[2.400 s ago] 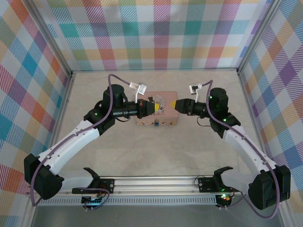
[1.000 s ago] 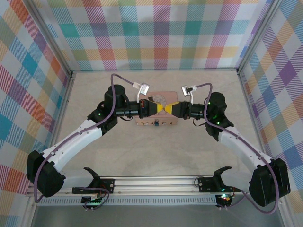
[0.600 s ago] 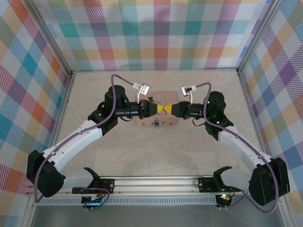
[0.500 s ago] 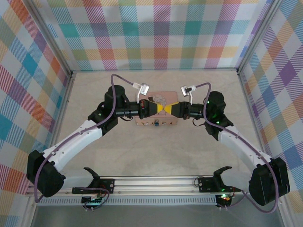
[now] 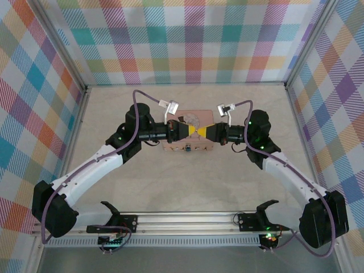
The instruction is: Unlock a padlock with a key
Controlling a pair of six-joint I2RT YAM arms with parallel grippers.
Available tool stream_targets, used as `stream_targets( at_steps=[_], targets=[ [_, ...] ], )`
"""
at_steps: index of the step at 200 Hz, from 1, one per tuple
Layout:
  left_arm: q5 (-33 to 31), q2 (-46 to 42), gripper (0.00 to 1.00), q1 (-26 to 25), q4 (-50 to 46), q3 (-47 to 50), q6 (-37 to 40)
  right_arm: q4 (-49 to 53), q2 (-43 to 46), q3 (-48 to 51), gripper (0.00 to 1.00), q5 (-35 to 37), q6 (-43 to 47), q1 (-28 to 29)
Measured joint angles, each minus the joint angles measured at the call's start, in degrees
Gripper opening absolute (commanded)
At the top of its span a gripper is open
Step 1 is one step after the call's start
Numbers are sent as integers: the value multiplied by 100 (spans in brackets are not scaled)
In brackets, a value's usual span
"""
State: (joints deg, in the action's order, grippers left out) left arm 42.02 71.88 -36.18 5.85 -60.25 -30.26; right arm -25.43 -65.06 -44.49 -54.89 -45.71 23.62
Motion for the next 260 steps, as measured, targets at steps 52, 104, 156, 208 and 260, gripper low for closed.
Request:
stream_targets(
  at_steps=[52, 104, 156, 208, 260],
  targets=[
    [-179, -26, 43, 15, 52, 28, -59, 190, 146, 0, 0, 87, 170, 11],
    [-1274, -605, 64, 282, -245, 424, -125, 1163, 527, -120, 0, 612, 734, -138],
    [-2675, -839, 74, 339, -1047, 710, -105, 2885, 566, -815, 0, 2461, 1738, -299],
    [-3956, -273, 88, 411, -1611, 848, -17, 3930, -70, -1154, 0, 4931, 2437, -299],
    [-4378, 505, 94, 645, -1467, 846, -17, 4168, -1322, -1556, 0, 6203, 2697, -452]
  ],
)
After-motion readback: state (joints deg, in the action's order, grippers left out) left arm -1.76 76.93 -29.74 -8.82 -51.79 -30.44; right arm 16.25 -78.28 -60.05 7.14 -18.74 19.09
